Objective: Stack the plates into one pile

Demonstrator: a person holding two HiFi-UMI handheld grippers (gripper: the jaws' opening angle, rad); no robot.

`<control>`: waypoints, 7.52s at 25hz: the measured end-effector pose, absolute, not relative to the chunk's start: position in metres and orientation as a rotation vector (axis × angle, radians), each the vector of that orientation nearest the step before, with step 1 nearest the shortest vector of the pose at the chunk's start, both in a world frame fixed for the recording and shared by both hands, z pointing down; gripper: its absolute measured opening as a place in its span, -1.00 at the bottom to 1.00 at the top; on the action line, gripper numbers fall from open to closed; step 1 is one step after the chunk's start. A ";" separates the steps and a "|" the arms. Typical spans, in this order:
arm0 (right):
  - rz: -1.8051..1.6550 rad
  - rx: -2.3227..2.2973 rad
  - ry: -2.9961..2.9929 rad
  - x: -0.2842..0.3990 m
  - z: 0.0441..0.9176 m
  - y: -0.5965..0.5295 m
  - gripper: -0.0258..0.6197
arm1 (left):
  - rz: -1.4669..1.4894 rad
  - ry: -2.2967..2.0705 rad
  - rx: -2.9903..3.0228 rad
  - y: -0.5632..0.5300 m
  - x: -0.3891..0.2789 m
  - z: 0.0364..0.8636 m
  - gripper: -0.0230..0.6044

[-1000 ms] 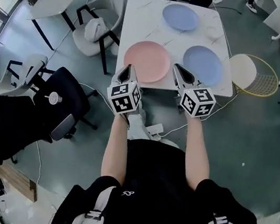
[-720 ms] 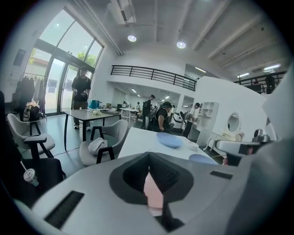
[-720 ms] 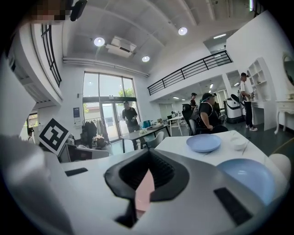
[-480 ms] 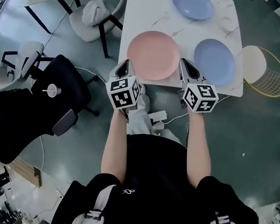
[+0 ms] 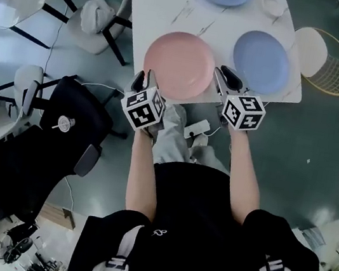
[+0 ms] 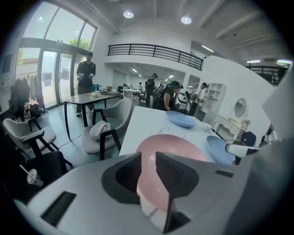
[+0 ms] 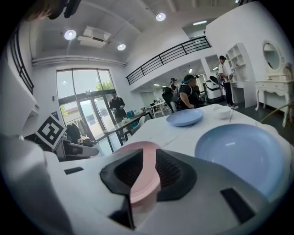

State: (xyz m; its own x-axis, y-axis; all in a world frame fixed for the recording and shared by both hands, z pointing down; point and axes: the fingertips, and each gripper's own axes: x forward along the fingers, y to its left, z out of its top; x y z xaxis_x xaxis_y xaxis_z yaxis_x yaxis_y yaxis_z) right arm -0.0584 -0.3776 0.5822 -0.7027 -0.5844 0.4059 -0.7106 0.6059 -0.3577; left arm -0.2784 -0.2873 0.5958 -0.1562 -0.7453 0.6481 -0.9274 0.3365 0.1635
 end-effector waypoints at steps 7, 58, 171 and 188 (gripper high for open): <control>0.820 1.084 -2.473 -0.058 0.623 -0.385 -0.53 | 0.437 -1.916 1.403 -0.293 -0.288 0.626 -0.51; 0.786 1.584 -2.436 0.155 0.532 -0.366 -0.75 | 0.409 -1.950 1.746 -0.330 -0.098 0.519 -0.79; 0.891 1.312 -2.237 -0.016 0.616 -0.736 -0.58 | 0.438 -1.796 1.703 -0.689 -0.247 0.601 -0.67; 0.871 1.427 -2.213 -0.019 0.626 -0.775 -0.43 | 0.463 -1.910 1.689 -0.716 -0.267 0.613 -0.65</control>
State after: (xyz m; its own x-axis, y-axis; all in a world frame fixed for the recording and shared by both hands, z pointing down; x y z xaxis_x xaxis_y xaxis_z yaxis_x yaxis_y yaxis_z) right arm -0.0185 -0.7748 0.6257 -0.4214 -0.6804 0.5996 -0.9065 0.2980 -0.2990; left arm -0.2668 -0.7164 0.6126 -0.0656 -0.7966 0.6009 -0.9834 0.1539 0.0966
